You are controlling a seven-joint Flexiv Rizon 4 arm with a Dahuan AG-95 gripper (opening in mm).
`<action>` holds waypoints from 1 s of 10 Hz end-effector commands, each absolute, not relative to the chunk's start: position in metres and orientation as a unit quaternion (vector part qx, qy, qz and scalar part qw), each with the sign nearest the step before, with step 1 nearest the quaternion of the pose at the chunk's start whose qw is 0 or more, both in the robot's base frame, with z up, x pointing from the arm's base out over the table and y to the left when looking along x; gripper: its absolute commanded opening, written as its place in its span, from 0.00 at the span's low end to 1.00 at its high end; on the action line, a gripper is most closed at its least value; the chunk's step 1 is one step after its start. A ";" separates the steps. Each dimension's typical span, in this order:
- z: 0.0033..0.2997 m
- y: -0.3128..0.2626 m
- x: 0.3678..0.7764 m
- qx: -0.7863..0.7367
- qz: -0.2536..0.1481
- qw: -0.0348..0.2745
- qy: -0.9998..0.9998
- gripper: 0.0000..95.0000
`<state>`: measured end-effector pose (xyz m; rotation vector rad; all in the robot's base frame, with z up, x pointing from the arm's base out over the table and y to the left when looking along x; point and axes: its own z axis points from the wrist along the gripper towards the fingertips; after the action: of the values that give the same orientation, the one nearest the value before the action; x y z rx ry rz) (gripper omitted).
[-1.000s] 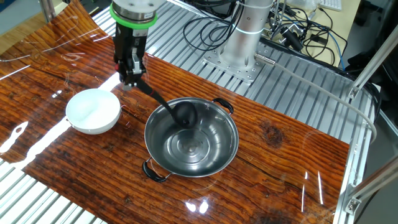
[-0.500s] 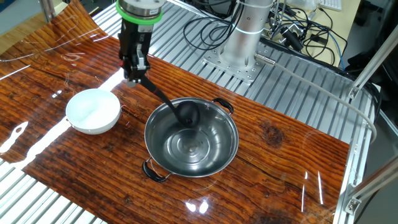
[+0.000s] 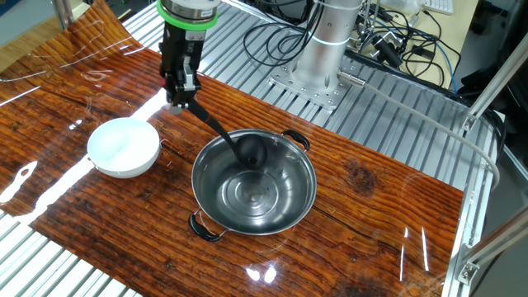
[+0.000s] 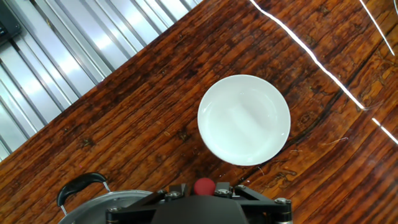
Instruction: Scoop water with a large spoon from one bowl to another
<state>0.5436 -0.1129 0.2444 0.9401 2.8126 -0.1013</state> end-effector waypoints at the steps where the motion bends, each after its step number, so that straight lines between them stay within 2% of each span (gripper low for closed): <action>1: 0.245 -0.113 0.541 0.316 -0.034 0.088 0.944 0.20; 2: 0.245 -0.113 0.541 0.316 -0.034 0.088 0.944 0.20; 3: 0.245 -0.113 0.541 0.318 -0.033 0.088 0.943 0.40; 10: 0.244 -0.114 0.541 0.311 -0.028 0.081 0.947 0.40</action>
<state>0.5400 -0.1143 0.2444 0.9319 2.8279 -0.0867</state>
